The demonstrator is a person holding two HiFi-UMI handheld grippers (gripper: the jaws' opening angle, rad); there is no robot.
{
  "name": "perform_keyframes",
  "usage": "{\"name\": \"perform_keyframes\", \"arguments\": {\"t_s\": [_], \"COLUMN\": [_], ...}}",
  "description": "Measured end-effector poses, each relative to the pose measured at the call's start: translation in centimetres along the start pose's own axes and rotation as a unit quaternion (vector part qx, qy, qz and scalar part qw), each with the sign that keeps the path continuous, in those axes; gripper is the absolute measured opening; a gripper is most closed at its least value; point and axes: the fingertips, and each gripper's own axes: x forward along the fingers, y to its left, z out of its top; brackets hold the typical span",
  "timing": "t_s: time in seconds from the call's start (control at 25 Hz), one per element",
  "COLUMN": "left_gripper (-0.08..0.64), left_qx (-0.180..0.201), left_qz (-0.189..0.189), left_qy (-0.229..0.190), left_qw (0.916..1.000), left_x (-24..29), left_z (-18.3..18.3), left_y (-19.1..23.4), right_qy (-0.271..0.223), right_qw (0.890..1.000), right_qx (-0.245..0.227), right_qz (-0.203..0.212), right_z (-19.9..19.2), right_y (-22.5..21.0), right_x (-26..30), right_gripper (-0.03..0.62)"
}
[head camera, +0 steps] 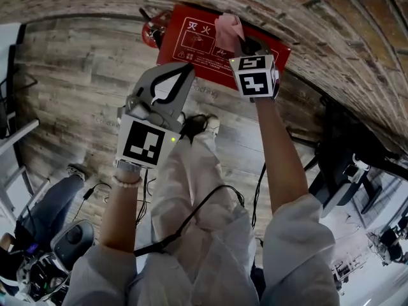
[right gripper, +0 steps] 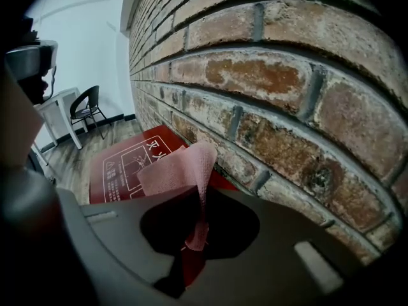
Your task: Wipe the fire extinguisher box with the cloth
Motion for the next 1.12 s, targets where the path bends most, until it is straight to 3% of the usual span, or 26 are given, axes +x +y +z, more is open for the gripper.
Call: {"name": "perform_keyframes", "arguments": {"t_s": [1.12], "left_gripper": [-0.003], "left_qx": [0.011], "left_qz": [-0.026], "left_qy": [-0.002], "left_qw": [0.9996], "left_x": [2.0], "left_z": [0.9], "left_y": [-2.0], "right_qy": [0.023], "right_qw": [0.996], "right_qx": [0.039], "right_qz": [-0.075], "right_z": [-5.8], "right_y": [-6.8], "right_x": [-3.8], "right_gripper": [0.020]}}
